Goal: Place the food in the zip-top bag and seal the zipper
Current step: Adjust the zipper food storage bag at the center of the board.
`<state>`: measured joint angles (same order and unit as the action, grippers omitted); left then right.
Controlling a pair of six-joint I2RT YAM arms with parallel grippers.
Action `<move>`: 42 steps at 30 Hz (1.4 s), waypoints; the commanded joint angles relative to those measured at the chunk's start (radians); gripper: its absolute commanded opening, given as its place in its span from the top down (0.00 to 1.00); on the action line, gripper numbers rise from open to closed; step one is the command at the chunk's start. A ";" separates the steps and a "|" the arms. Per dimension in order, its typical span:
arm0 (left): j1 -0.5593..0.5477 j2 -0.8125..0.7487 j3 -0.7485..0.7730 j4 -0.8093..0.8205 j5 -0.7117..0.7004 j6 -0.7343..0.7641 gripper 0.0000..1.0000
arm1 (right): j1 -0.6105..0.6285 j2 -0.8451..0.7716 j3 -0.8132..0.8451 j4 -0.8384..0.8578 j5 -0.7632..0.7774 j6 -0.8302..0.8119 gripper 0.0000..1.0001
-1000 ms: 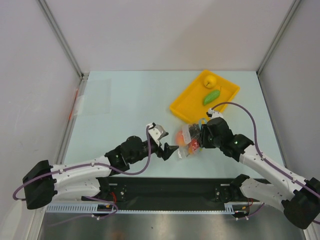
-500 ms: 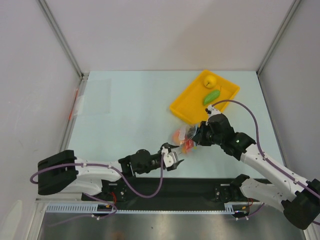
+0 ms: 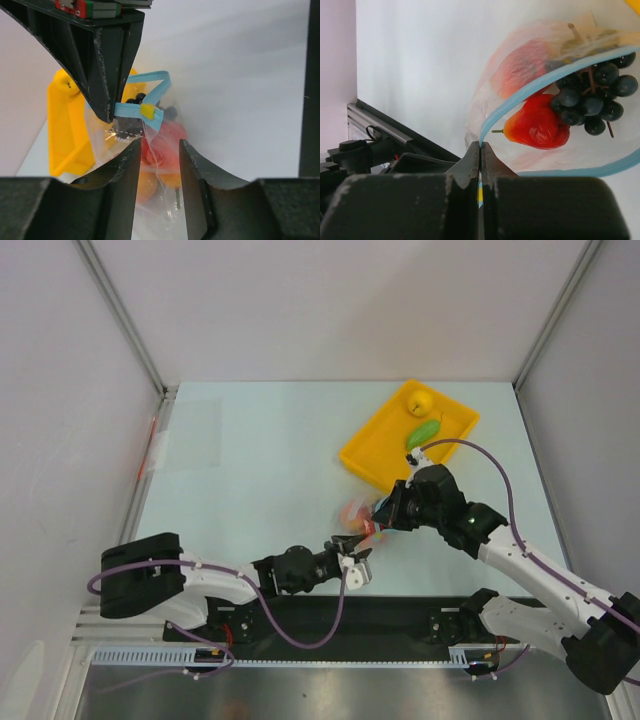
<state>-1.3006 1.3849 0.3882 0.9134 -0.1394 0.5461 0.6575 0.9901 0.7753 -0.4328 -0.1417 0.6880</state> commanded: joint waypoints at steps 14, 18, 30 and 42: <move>-0.028 0.100 0.071 0.151 -0.246 0.080 1.00 | 0.013 0.012 0.007 0.109 -0.073 0.028 0.83; -0.025 0.089 0.044 0.183 -0.224 0.052 1.00 | 0.001 0.019 0.025 0.089 -0.045 -0.021 0.55; 0.082 -0.058 -0.064 0.163 -0.060 -0.231 1.00 | -0.084 -0.017 0.116 0.092 -0.091 -0.401 0.53; 0.316 -0.214 -0.132 0.082 0.377 -0.472 1.00 | -0.041 -0.030 0.073 0.305 -0.456 -0.869 0.47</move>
<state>-1.0313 1.2057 0.2657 0.9783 0.0566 0.1822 0.5930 0.9825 0.8474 -0.2527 -0.4870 0.0113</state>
